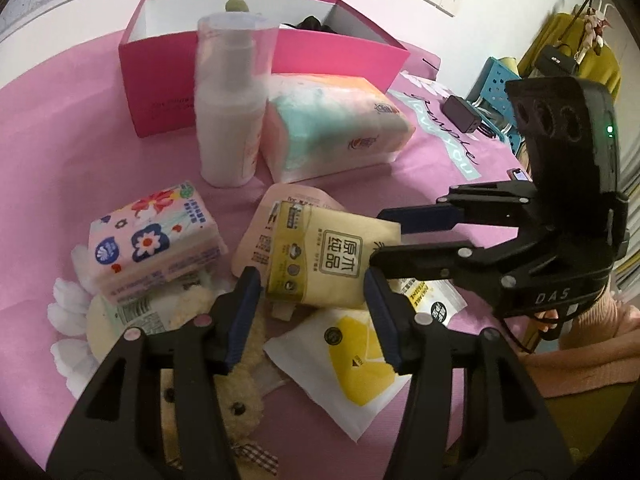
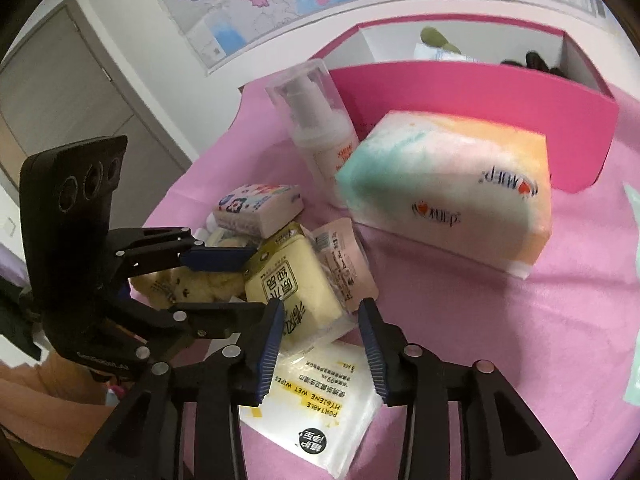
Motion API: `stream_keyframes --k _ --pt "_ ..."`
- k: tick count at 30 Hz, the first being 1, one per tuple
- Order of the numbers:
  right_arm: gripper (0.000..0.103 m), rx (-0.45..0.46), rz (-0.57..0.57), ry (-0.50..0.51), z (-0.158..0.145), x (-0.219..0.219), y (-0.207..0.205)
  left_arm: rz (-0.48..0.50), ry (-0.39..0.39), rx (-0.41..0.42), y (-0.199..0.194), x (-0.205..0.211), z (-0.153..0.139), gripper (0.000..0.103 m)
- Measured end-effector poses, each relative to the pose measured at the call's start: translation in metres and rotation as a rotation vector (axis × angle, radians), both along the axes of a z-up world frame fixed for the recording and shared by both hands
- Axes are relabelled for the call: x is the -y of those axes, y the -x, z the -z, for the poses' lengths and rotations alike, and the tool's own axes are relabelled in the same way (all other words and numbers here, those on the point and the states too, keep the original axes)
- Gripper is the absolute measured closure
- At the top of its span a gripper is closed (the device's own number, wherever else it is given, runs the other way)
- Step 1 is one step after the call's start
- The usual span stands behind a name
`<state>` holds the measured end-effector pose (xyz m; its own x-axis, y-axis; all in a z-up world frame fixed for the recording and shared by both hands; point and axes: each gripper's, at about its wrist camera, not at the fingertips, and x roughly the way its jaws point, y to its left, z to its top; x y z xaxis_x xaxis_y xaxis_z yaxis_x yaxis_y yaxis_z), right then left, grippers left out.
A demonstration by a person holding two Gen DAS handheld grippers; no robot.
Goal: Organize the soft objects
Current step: 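Carry the yellow tissue pack over the pink box and release it inside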
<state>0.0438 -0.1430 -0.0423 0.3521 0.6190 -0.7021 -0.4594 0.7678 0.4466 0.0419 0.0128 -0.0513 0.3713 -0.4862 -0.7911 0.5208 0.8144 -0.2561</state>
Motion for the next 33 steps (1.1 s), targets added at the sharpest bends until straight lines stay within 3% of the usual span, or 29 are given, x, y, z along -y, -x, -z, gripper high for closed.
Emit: stream_keyframes --k 6,16,25,33 --pt "0.063 -0.039 0.025 -0.049 0.005 0.007 0.000 0.009 -0.021 0.007 0.003 0.007 -0.001 0.048" --pt "0.068 0.028 0.060 -0.036 -0.011 0.011 0.005 -0.018 -0.024 0.048 0.005 0.021 -0.014 0.048" --pt "0.068 0.195 0.123 -0.014 -0.071 0.055 0.002 -0.016 0.027 0.183 -0.010 0.043 -0.069 0.048" --pt "0.069 0.296 0.198 -0.036 -0.117 0.085 -0.051 -0.046 0.040 0.283 -0.067 0.073 -0.119 0.049"
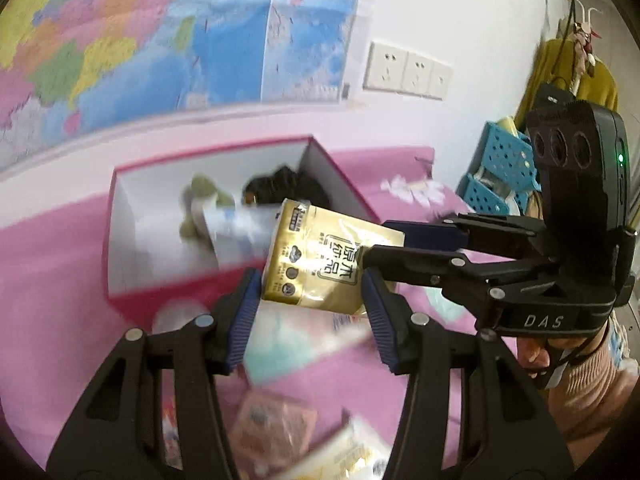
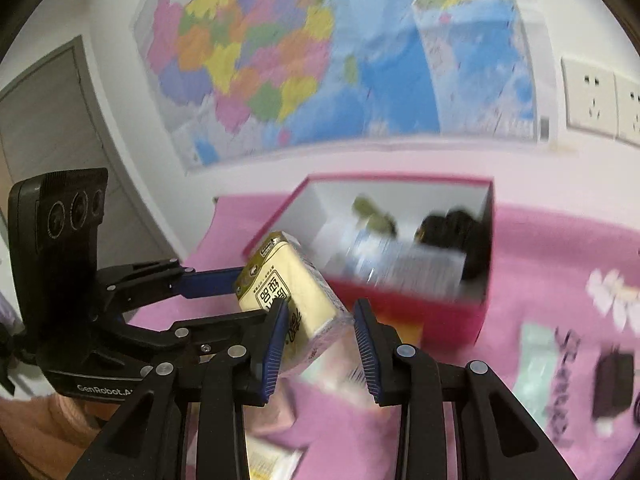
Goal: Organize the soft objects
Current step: 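Carry the yellow tissue pack over the pink box and release it inside, then move the right gripper to the floral tissue pack and grasp it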
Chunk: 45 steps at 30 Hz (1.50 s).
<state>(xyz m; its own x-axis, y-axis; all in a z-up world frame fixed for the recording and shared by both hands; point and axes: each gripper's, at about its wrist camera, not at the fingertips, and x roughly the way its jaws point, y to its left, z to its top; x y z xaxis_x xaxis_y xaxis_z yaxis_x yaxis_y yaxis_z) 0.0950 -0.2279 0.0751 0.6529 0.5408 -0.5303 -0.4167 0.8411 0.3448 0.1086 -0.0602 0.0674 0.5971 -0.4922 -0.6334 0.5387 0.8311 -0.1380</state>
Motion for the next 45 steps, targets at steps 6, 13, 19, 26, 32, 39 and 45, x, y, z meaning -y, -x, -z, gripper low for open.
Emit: stream_keyframes --k 6,13,19,26,32,39,45 --pt "0.069 -0.018 0.027 0.000 0.001 0.014 -0.045 -0.027 -0.005 -0.036 -0.047 0.019 -0.003 0.050" --pt "0.069 -0.114 0.055 0.001 0.030 0.025 -0.086 -0.071 -0.022 -0.140 -0.091 0.035 0.022 0.056" --pt "0.071 -0.163 0.134 0.049 0.048 0.027 -0.099 -0.133 -0.120 -0.193 -0.107 0.047 0.048 0.060" --pt "0.069 -0.097 0.089 -0.008 0.030 0.026 -0.060 -0.101 -0.096 -0.040 -0.065 0.025 0.025 0.058" --pt "0.068 -0.068 -0.089 -0.062 0.020 -0.001 -0.003 -0.121 -0.058 0.060 -0.006 -0.036 0.002 0.052" --pt "0.068 -0.177 -0.279 -0.048 0.051 -0.057 0.035 -0.212 -0.108 0.002 0.025 -0.094 0.031 0.052" --pt "0.068 -0.258 -0.351 -0.025 0.076 -0.099 0.041 -0.264 -0.152 -0.133 0.029 -0.131 0.076 0.052"
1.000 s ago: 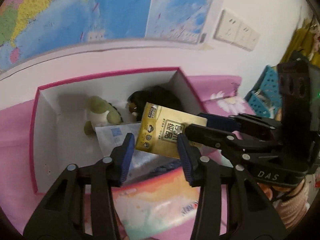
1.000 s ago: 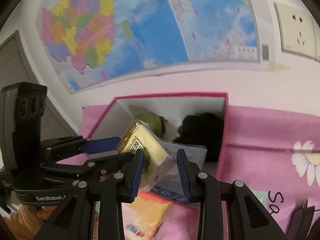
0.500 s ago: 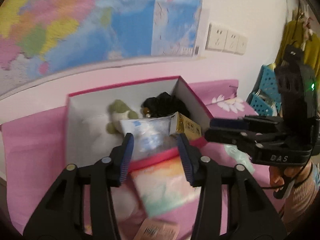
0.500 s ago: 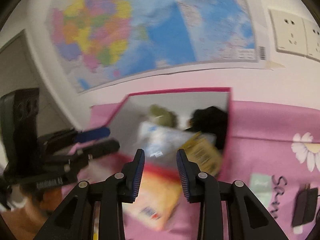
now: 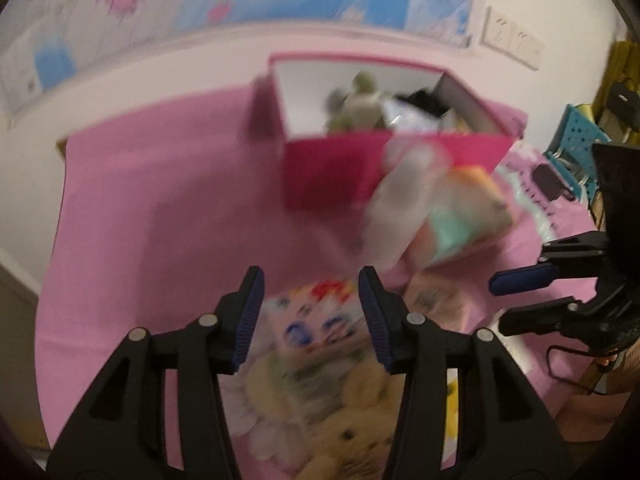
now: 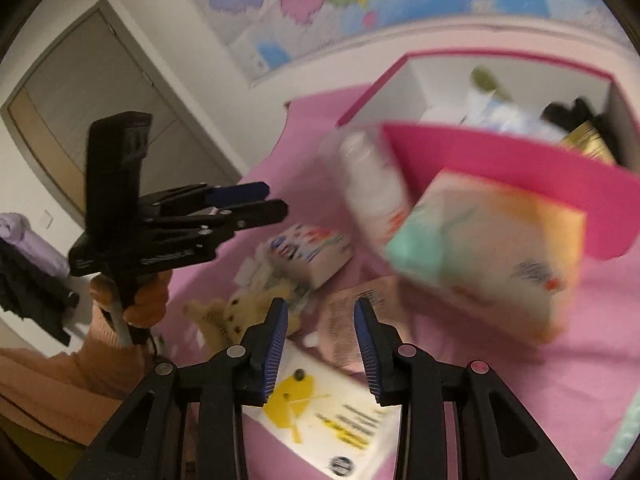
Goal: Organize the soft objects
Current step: 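Move the right gripper to the floral tissue pack and grasp it, then carry the floral tissue pack into the pink box and release it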
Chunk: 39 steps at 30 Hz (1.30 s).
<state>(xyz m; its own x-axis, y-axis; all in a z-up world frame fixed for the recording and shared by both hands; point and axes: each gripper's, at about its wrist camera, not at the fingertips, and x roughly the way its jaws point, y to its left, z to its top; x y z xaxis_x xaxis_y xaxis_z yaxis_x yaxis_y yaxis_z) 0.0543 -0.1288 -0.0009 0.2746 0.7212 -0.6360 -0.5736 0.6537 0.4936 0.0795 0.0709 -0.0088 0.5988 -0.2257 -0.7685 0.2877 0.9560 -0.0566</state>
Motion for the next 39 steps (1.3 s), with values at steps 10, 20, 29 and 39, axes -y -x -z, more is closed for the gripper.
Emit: stream_keyframes --k 10,20,29,39 --pt "0.068 -0.070 0.005 0.026 0.021 -0.049 -0.024 0.037 0.060 -0.093 0.005 -0.014 0.034 0.052" --pt "0.069 -0.098 0.053 0.049 0.034 -0.072 -0.049 0.085 0.111 -0.126 0.003 -0.017 0.040 0.059" --pt "0.071 -0.125 0.073 0.010 0.046 -0.061 -0.048 0.114 0.100 -0.119 0.008 -0.012 0.040 0.060" --pt "0.071 -0.031 0.092 -0.002 0.023 -0.050 -0.030 0.134 0.103 -0.073 0.022 0.001 0.022 0.060"
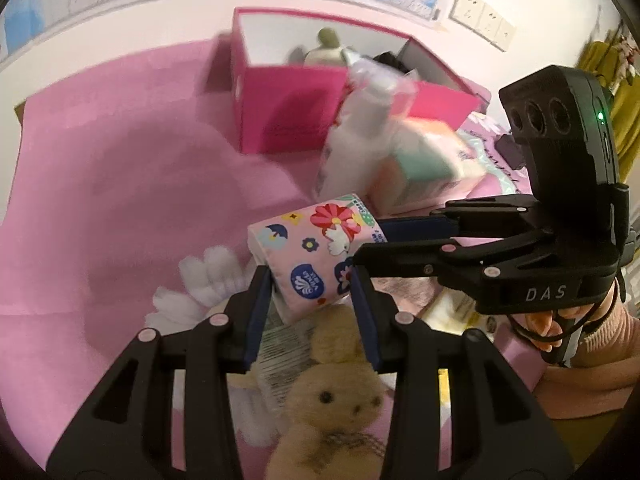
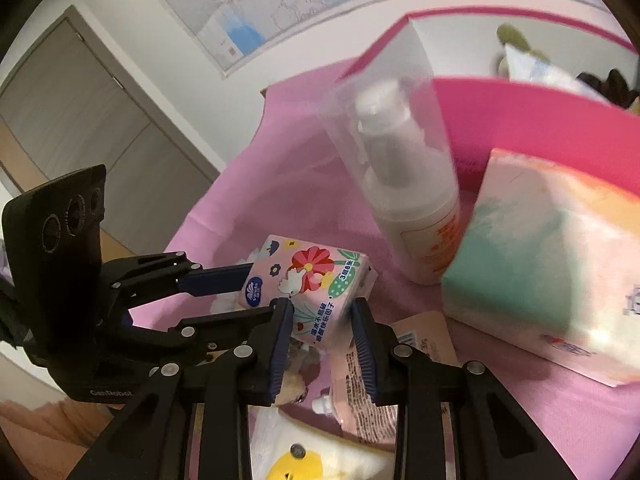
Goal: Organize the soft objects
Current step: 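Carry the floral tissue pack into the pink box and release it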
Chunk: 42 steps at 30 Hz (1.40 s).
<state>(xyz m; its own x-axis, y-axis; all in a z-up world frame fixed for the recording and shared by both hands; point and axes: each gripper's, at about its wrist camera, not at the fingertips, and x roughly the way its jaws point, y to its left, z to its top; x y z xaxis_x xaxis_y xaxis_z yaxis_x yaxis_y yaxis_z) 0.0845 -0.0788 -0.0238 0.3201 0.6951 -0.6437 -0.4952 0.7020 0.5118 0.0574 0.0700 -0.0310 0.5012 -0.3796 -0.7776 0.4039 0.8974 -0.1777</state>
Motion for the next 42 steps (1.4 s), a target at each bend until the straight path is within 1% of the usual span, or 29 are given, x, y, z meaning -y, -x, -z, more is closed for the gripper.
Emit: stream_keyframes --k 4,9,13,17,21,23,25,29,33,35,36,37,39,40,42 --pt "0.071 0.057 0.018 -0.012 -0.021 0.014 0.010 0.020 0.014 0.052 0.007 0.010 -0.021 0.060" --pt "0.071 0.152 0.038 -0.024 -0.056 0.029 0.024 0.042 0.033 0.146 0.016 0.018 -0.060 0.060" --pt "0.071 0.229 0.062 -0.030 -0.086 0.041 0.028 0.055 0.030 0.224 0.016 0.028 -0.092 0.060" --pt "0.071 0.290 0.101 -0.043 -0.112 0.050 0.016 0.067 0.019 0.304 0.003 0.039 -0.124 0.060" --pt "0.071 0.300 0.135 -0.062 -0.123 0.063 -0.010 0.065 0.004 0.329 -0.023 0.051 -0.141 0.061" --pt "0.072 0.282 0.150 -0.074 -0.120 0.070 -0.026 0.060 -0.012 0.335 -0.039 0.057 -0.143 0.061" --pt "0.073 0.273 0.162 -0.061 -0.118 0.072 -0.042 0.050 -0.027 0.323 -0.054 0.063 -0.141 0.061" --pt "0.075 0.238 0.183 -0.036 -0.105 0.069 -0.071 0.029 -0.055 0.287 -0.087 0.069 -0.127 0.061" --pt "0.076 0.198 0.192 -0.014 -0.090 0.067 -0.096 0.004 -0.044 0.226 -0.116 0.067 -0.109 0.061" --pt "0.076 0.177 0.193 -0.011 -0.081 0.065 -0.105 -0.006 -0.047 0.208 -0.127 0.066 -0.099 0.061" --pt "0.076 0.164 0.186 -0.018 -0.078 0.064 -0.109 -0.016 -0.051 0.196 -0.132 0.065 -0.093 0.061" --pt "0.076 0.156 0.187 -0.005 -0.074 0.061 -0.113 -0.021 -0.051 0.182 -0.137 0.065 -0.089 0.061" --pt "0.076 0.150 0.195 0.024 -0.068 0.058 -0.118 -0.027 -0.022 0.139 -0.147 0.061 -0.077 0.061" --pt "0.076 0.135 0.193 0.020 -0.063 0.058 -0.121 -0.033 -0.013 0.117 -0.151 0.059 -0.072 0.061" --pt "0.076 0.124 0.195 0.015 -0.059 0.060 -0.123 -0.052 -0.023 0.091 -0.157 0.057 -0.062 0.061"
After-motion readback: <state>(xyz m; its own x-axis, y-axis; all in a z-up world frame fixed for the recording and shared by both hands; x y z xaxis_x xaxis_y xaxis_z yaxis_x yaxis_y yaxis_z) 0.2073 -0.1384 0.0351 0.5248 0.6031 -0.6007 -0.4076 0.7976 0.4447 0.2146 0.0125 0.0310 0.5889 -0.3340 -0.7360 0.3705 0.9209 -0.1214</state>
